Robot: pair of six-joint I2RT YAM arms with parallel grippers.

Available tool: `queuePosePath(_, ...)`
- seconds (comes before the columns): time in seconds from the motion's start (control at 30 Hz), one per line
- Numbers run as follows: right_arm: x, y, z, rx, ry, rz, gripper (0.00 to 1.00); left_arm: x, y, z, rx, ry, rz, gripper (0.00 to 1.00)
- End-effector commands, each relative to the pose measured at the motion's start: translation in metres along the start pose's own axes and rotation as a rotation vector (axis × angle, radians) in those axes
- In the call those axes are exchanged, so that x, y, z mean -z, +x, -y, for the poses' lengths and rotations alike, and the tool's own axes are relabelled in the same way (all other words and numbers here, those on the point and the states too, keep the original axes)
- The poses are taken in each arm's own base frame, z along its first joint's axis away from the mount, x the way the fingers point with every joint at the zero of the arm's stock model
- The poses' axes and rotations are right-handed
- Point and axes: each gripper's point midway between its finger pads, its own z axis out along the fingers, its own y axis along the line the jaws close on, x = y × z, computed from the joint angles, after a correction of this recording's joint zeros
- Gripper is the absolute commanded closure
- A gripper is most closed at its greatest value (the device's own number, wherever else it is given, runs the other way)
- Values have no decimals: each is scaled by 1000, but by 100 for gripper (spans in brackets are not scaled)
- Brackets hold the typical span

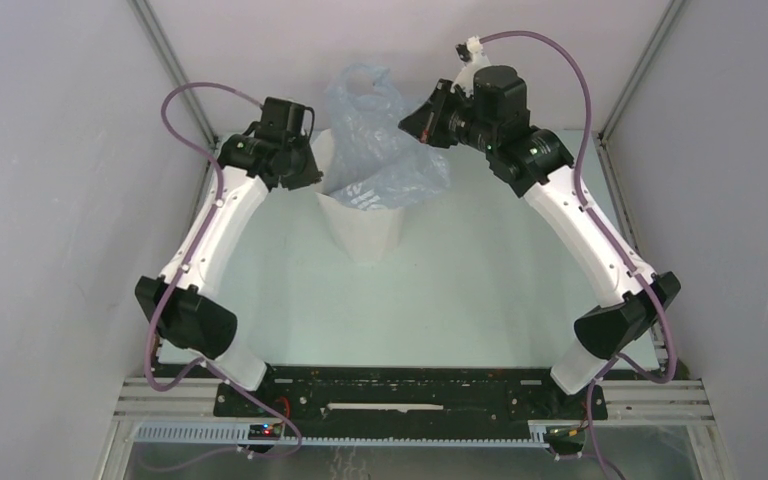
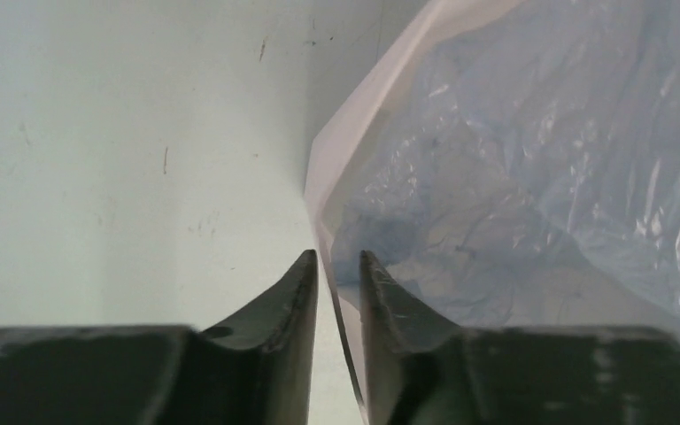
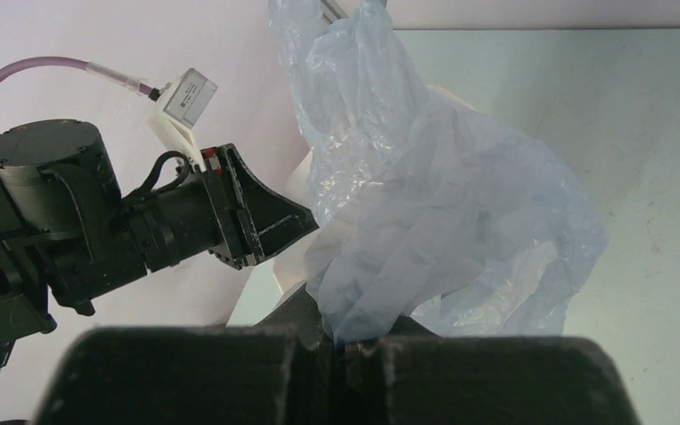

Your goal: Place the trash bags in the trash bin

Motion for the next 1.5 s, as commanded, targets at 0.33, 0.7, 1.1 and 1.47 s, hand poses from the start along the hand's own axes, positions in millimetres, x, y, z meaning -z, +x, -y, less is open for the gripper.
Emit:
queuePosePath(0.33,62,-16,-40,93,-47,62,100,69,57,49,93,288,-110,100)
queuePosePath(0.7,94,30,-34,77,-117,1,100,82,67,64,-6,308,-90,54)
queuePosePath(1.1,113,30,-37,93,-165,-13,100,218,8,87,2,675,211,11)
queuePosePath(1.47,123,33,-53,74,-226,-28,100,167,-42,139,-159,552,347,7)
